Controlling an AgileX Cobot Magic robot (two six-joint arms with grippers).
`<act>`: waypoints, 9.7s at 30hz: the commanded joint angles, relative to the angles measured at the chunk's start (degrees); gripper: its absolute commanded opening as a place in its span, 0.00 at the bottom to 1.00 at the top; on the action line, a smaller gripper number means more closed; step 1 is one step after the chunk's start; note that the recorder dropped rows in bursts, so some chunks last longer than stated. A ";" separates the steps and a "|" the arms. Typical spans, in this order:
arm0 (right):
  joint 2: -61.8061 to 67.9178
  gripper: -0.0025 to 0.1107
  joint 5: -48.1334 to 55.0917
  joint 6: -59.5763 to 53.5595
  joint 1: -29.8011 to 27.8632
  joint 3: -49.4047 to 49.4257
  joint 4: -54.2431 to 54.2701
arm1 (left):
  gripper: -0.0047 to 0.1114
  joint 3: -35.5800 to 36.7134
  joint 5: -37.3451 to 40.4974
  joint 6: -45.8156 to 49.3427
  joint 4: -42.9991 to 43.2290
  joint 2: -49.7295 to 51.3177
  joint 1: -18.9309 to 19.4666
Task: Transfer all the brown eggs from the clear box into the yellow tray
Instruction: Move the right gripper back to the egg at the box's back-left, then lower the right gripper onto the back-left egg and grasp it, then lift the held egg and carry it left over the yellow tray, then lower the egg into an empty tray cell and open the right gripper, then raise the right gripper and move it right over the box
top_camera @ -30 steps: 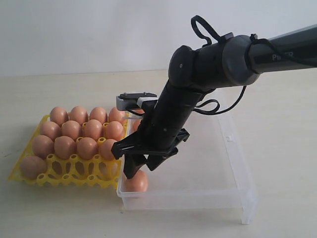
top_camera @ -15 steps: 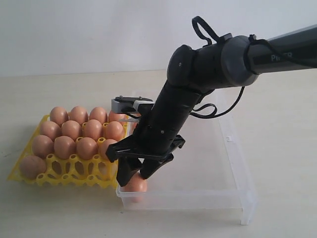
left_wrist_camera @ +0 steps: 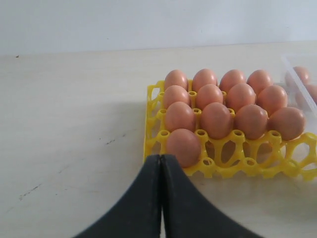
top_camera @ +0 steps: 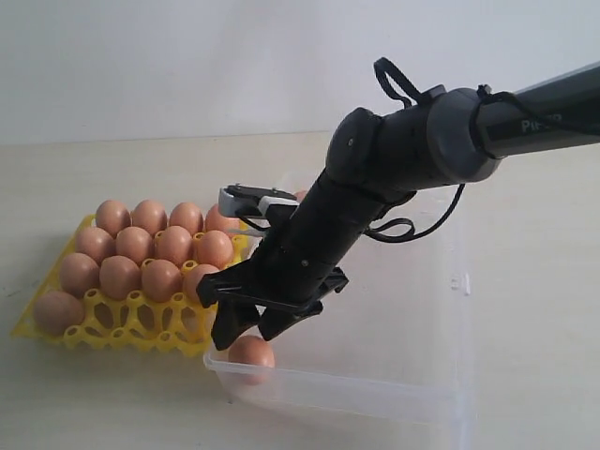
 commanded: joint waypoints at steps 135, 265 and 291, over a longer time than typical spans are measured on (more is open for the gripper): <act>0.94 0.02 -45.77 -29.48 16.67 -9.68 13.88 | 0.04 -0.23 -0.56 0.05 -0.06 -0.32 0.06; -16.47 0.13 -41.80 31.58 12.16 3.80 -53.42 | 0.04 -0.23 -0.56 0.05 -0.06 -0.32 0.06; -9.37 0.43 -7.01 13.76 -2.64 3.88 -10.74 | 0.04 -0.23 -0.56 0.05 -0.06 -0.32 0.06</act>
